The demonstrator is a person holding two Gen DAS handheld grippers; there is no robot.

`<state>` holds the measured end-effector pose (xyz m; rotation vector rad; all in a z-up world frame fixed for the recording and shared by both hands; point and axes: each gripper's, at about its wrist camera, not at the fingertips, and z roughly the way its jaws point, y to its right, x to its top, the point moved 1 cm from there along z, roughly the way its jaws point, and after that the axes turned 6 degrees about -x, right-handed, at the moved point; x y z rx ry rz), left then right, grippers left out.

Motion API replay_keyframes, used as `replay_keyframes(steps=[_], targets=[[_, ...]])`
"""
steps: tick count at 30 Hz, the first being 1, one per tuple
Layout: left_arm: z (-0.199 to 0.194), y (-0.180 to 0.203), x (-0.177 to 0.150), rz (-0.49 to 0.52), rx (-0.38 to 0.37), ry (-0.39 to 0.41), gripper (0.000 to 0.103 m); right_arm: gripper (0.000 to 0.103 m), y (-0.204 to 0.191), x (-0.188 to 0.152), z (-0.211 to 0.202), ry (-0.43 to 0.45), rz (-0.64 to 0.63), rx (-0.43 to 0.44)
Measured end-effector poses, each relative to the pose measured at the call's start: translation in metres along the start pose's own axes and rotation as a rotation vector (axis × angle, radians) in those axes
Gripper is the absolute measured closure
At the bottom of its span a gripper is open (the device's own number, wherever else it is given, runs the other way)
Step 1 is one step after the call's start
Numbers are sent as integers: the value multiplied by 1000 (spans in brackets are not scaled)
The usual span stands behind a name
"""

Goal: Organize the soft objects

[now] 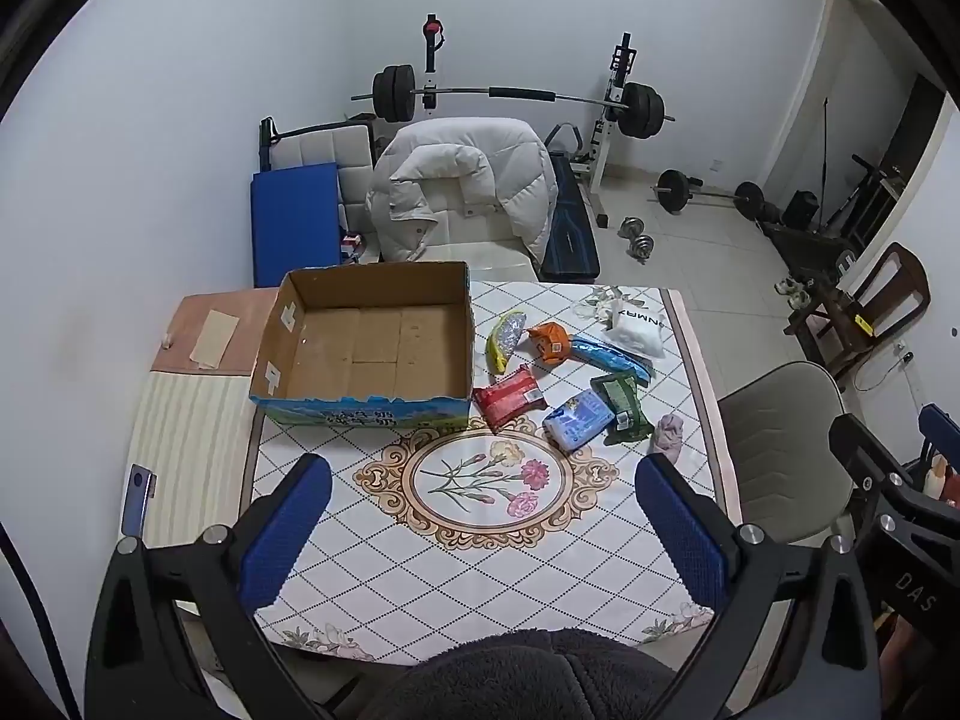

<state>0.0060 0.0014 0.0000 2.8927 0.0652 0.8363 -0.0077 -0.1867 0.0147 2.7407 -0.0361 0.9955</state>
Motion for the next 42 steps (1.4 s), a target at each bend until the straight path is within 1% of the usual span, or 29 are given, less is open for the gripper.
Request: replay_keyframes(steps=[7, 21, 26, 33, 42], targets=[[-3, 0, 2, -2, -3, 3, 0, 0, 7, 0, -3, -2, 5, 0], [-4, 5, 0, 1, 0, 5, 0, 0, 1, -4, -2, -6, 9, 5], [-13, 12, 0, 8, -2, 18, 0, 0, -2, -5, -6, 2, 6, 2], [-16, 5, -4, 5, -4, 30, 0, 0, -1, -4, -17, 23, 20, 1], [-20, -2, -4, 3, -5, 38, 0, 0, -5, -4, -21, 30, 19, 0]])
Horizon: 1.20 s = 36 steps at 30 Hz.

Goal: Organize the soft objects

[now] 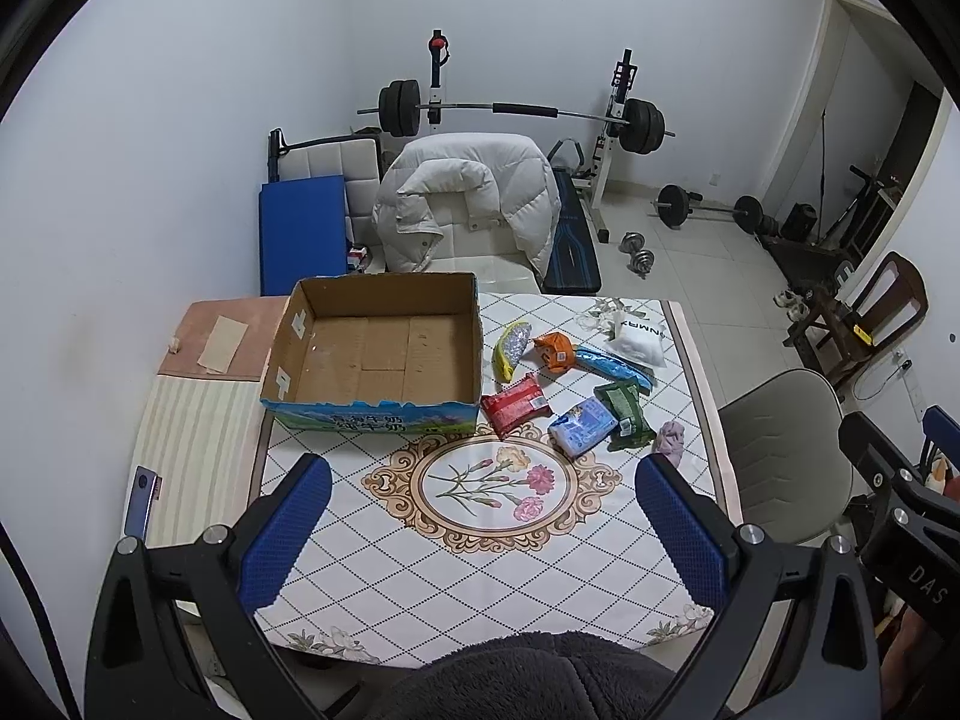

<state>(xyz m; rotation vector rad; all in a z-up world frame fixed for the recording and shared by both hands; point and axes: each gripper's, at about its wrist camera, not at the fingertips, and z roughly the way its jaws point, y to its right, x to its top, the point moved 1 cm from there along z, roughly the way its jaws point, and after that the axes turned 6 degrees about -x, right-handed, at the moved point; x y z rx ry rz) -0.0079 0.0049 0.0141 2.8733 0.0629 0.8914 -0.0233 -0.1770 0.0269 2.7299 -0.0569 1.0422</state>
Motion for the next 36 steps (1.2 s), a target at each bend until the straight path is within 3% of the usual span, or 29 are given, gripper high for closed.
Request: replay_keyframes(steps=[31, 36], targets=[[-3, 0, 0, 6, 6, 7, 0, 0, -3, 0, -3, 1, 7, 8], [26, 1, 15, 36, -16, -8, 0, 0, -1, 7, 12, -38, 42, 33]])
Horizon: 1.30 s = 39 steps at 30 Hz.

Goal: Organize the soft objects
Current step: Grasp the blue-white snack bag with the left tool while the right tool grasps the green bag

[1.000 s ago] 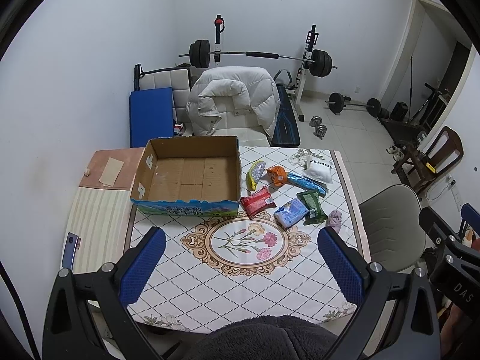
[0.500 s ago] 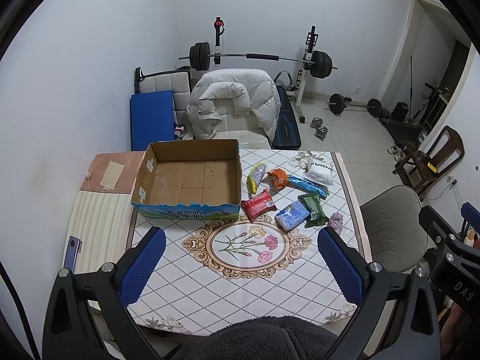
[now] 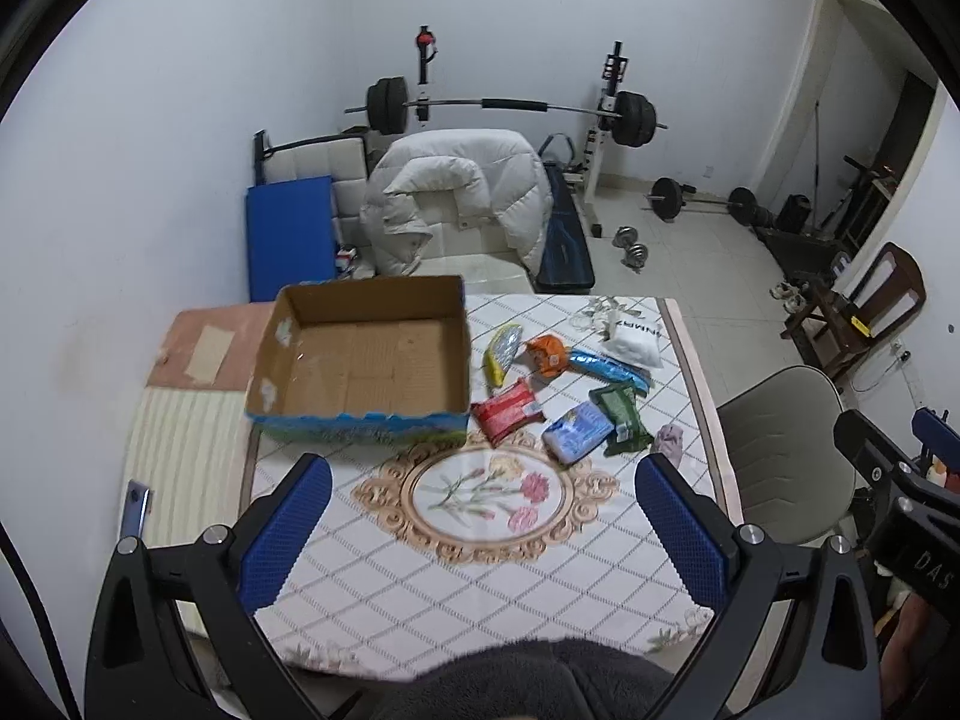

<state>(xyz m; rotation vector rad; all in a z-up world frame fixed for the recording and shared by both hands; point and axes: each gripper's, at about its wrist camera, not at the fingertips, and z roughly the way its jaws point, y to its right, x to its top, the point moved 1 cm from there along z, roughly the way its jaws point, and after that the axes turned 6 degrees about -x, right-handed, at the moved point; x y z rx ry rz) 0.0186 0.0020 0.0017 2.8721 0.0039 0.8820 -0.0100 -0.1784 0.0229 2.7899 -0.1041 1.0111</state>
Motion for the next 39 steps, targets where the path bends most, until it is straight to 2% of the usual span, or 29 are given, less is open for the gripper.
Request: replay_keyframes(steps=[2, 4, 6, 10, 11, 15, 16, 18, 21, 23, 24, 25, 27, 31, 35, 37, 38, 39], targets=[[27, 6, 11, 70, 17, -2, 0, 0, 6, 7, 22, -33, 6, 21], [68, 13, 21, 178, 100, -10, 0, 0, 14, 15, 58, -87, -8, 36], [121, 18, 29, 297, 149, -68, 0, 0, 22, 23, 111, -160, -30, 61], [229, 33, 25, 438, 92, -296, 0, 0, 21, 23, 240, -342, -99, 74], [250, 39, 21, 463, 90, -333, 0, 0, 17, 20, 273, -392, -115, 76], [314, 62, 4, 550, 80, -435, 0, 1, 5, 1, 404, -603, -121, 99], [328, 67, 0, 561, 73, -462, 0, 5, 3, -6, 430, -644, -118, 105], [354, 72, -7, 572, 61, -515, 0, 8, -6, -20, 479, -730, -109, 115], [384, 79, -12, 568, 25, -583, 0, 14, -15, -42, 527, -825, -110, 151], [400, 85, -15, 577, 3, -617, 0, 26, -18, -56, 550, -879, -115, 157], [408, 89, -17, 584, -4, -632, 0, 35, -17, -60, 555, -891, -117, 159], [415, 93, -17, 593, -8, -644, 0, 38, -14, -64, 557, -900, -107, 170], [429, 102, -18, 617, -18, -670, 0, 50, -1, -69, 557, -914, -72, 181], [463, 129, -26, 694, -56, -748, 0, 53, 24, -80, 554, -934, -66, 155], [498, 145, -38, 737, -44, -818, 0, 52, 40, -94, 559, -972, -29, 191], [513, 145, -41, 689, -35, -845, 13, 51, 45, -98, 561, -977, -12, 204], [517, 142, -41, 645, -29, -858, 26, 51, 48, -99, 562, -979, -2, 209], [522, 136, -39, 552, -40, -881, 33, 51, 51, -99, 561, -981, 5, 213]])
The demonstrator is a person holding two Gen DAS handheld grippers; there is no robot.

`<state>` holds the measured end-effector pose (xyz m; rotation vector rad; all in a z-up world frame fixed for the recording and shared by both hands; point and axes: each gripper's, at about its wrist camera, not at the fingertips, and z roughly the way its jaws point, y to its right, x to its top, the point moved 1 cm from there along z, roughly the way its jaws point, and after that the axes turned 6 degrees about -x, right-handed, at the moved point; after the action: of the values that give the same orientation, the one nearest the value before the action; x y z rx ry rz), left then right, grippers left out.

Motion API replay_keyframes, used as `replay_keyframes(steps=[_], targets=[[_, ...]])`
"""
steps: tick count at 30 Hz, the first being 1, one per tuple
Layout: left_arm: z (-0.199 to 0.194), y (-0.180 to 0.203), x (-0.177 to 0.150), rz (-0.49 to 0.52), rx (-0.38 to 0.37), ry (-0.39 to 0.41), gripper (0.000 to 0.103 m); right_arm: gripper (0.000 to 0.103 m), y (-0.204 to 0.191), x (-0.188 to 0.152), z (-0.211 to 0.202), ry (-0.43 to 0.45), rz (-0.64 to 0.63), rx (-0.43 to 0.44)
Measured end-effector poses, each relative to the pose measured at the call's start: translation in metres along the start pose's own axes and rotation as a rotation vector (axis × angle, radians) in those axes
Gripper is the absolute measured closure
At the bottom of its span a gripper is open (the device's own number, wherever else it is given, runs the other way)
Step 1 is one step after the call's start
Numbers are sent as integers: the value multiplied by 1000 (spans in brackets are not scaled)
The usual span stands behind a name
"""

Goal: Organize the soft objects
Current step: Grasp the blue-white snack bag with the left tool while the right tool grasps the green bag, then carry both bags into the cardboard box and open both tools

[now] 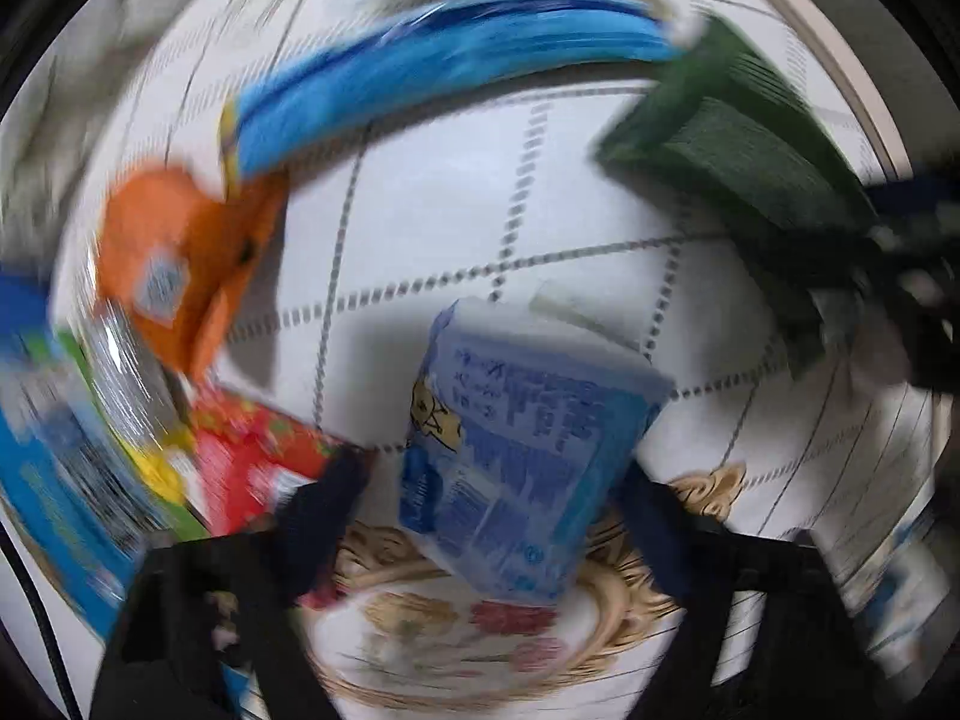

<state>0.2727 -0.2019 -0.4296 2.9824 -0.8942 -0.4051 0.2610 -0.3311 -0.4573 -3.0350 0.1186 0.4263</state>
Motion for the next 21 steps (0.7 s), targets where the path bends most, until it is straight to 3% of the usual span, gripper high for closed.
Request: replay_keyframes(steps=[5, 7, 9, 17, 18, 20, 21], targets=[[5, -45, -10, -417, -192, 9, 35, 49, 6, -2, -1, -6, -15, 14], [8, -52, -11, -500, -255, 15, 35, 47, 4, -3, 3, -9, -31, 4], [12, -51, -7, -488, -276, -6, 34, 44, -7, -1, 9, -14, -43, -8], [33, -21, 15, -385, -176, -22, 33, 42, -20, 2, 26, -34, -81, -102], [35, -19, 15, -392, -175, -8, 36, 42, -20, 2, 29, -36, -79, -113], [33, -15, 11, -400, -160, 15, 54, 45, -20, 1, 34, -33, -64, -127], [31, -14, 8, -409, -169, 25, 64, 57, -20, -1, 35, -28, -62, -155]])
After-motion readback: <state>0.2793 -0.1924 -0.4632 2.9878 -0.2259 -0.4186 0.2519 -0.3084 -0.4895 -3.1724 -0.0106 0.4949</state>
